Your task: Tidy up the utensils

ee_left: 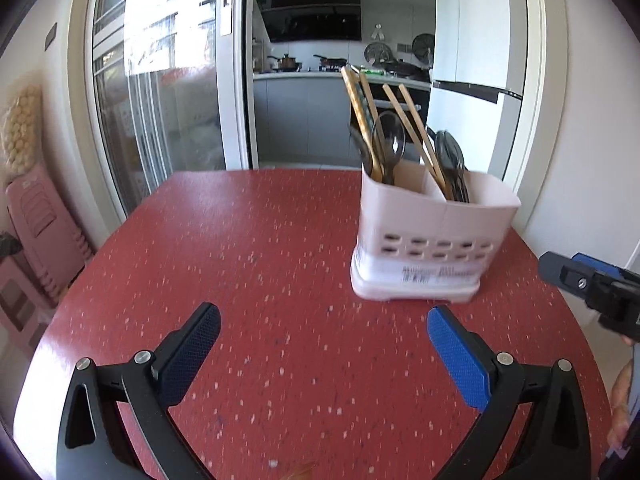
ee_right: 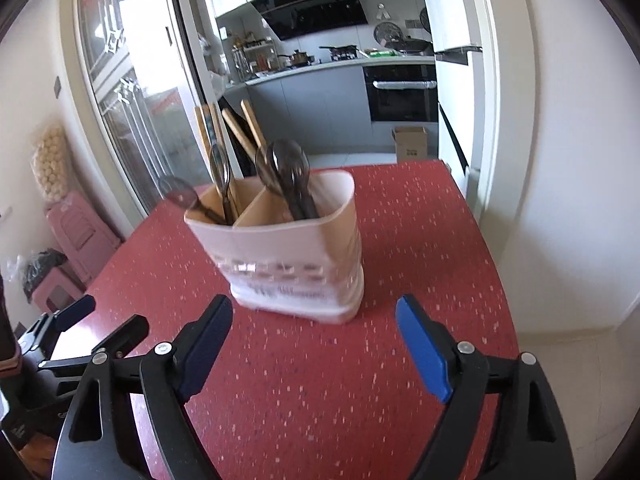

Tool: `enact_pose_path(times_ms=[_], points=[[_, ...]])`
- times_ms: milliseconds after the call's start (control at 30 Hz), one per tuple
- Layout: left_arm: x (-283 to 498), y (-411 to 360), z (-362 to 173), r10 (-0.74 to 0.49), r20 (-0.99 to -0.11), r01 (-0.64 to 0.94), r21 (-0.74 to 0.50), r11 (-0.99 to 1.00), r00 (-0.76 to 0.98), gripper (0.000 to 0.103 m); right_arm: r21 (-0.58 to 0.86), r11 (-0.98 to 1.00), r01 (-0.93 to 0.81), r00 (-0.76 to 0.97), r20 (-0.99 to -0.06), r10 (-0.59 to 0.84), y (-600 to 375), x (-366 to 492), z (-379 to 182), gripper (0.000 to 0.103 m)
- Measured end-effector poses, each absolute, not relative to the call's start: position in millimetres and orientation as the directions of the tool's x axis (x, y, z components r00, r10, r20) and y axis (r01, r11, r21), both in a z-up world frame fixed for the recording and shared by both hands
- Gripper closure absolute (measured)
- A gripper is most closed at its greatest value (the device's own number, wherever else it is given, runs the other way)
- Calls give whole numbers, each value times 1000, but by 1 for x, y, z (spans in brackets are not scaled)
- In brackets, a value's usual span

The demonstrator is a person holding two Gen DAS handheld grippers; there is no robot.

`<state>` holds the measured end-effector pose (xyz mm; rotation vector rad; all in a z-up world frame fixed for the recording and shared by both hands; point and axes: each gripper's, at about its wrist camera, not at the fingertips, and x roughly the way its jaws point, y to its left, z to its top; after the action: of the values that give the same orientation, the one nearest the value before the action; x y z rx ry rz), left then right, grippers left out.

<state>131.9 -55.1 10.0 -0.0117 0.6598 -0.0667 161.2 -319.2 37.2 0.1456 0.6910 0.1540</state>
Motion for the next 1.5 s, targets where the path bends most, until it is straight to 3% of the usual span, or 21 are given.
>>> enact_pose_path(times_ms=[133, 933, 1167, 1500], points=[[120, -54, 9, -53, -622, 51, -21, 998, 781, 0, 177, 981, -82, 750, -638, 177, -313, 149, 32, 0], [74, -40, -4, -15, -625, 21, 2, 1000, 780, 0, 98, 995, 28, 771, -635, 41, -297, 98, 16, 0], [72, -39, 2, -47, -601, 44, -19, 999, 798, 0, 19, 998, 55, 832, -554, -35, -289, 82, 31, 0], [82, -41, 27, -36, -484, 36, -8, 999, 874, 0, -36, 995, 89, 889, -448, -95, -283, 82, 46, 0]])
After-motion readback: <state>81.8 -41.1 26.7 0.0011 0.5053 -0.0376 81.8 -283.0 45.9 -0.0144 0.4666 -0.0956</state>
